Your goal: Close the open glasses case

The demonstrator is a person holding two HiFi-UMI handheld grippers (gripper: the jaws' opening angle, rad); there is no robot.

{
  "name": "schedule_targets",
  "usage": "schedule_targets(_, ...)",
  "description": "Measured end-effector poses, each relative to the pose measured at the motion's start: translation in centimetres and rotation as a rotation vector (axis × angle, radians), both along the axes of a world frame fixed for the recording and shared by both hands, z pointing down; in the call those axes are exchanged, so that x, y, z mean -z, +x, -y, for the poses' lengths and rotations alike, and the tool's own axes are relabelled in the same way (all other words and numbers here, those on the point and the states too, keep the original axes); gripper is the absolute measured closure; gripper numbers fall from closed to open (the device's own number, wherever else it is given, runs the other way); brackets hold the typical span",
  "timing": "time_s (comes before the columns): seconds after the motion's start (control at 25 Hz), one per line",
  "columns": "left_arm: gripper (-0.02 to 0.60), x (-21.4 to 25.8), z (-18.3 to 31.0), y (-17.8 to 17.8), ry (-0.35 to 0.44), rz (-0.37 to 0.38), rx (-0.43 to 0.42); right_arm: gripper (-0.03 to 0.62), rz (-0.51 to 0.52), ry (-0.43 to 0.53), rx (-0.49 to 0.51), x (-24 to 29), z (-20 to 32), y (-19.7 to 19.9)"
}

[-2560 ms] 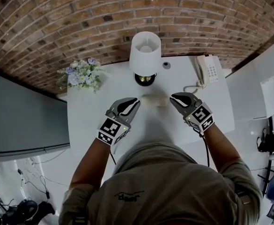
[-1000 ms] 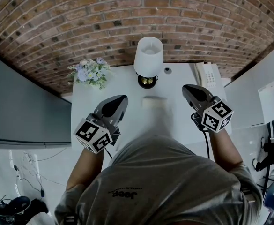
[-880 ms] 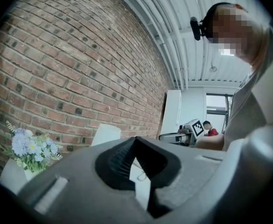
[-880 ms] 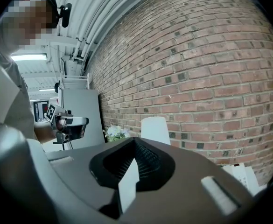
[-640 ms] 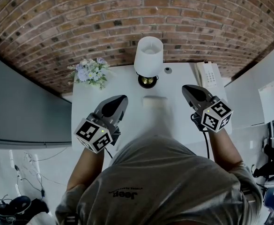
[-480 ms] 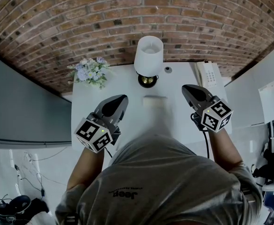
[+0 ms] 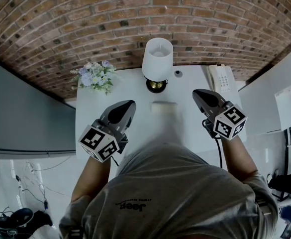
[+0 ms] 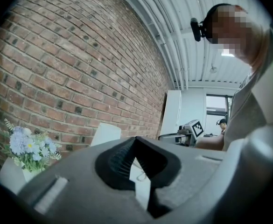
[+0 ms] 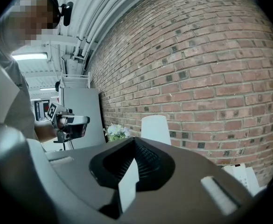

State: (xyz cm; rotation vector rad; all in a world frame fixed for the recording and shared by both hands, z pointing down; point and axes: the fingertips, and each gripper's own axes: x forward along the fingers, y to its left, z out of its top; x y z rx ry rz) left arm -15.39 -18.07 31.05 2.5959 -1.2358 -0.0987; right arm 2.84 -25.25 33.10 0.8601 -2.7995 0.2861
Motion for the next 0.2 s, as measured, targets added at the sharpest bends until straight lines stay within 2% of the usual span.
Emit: schedule_targets(0.2,0.584,-0.13,0.1,0.1,0.001,0.004,0.004,0.586,-0.001,-0.001,0.001,-0.23,0.05,0.16)
